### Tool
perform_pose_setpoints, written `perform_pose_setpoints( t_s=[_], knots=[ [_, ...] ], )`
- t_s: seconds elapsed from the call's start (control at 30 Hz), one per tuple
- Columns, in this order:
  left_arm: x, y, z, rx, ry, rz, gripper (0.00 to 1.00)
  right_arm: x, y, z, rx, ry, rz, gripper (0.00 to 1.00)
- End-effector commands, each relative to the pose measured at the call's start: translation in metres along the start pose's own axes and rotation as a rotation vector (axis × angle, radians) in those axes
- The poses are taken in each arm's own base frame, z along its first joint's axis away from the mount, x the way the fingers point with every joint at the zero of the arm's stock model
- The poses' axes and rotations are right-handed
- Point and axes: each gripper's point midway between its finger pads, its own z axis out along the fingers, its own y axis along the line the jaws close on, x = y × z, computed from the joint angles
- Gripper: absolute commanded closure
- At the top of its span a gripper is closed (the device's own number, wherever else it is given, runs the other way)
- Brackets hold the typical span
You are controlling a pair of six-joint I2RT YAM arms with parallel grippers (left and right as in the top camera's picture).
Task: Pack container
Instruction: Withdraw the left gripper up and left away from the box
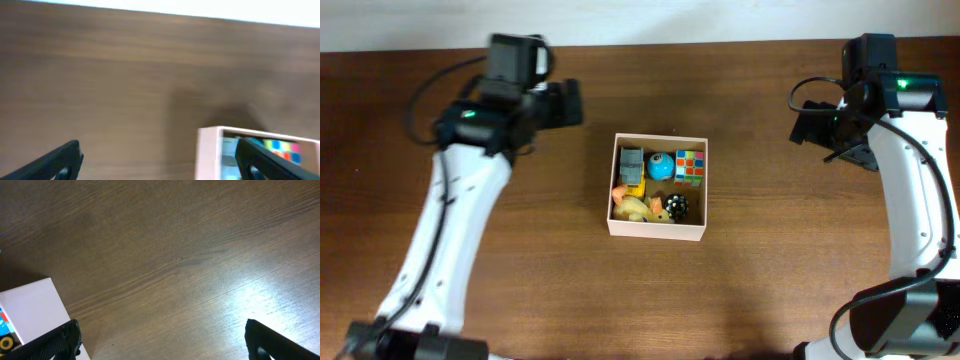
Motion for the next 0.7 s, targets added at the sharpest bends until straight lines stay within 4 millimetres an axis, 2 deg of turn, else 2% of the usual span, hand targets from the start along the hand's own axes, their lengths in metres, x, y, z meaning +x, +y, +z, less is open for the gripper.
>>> perform_pose_setpoints(
  t_s=[0.0, 0.17, 0.27, 0.37, 0.67],
  knots=[
    [-0.001, 0.041, -0.013, -0.113, 0.007, -0.033, 0.01, -0.003, 0.001, -0.004, -0.005, -0.016, 0.008, 0.01],
    [0.01, 0.088, -0.015, -0.249, 0.058, -0.079, 0.01, -0.003, 0.001, -0.004, -0.005, -0.015, 0.008, 0.01],
    [0.012, 0.103, -0.017, -0.287, 0.066, -0.099, 0.01, -0.003, 0.001, -0.004, -0.005, -0.016, 0.008, 0.01],
    [0.015, 0.108, -0.018, -0.296, 0.08, -0.107, 0.01, -0.003, 0.001, -0.004, -0.005, -0.016, 0.008, 0.01],
    [0.015, 0.108, -0.018, -0.296, 0.079, -0.107, 0.01, -0.003, 0.001, -0.004, -0.005, -0.016, 0.008, 0.01]
  ],
)
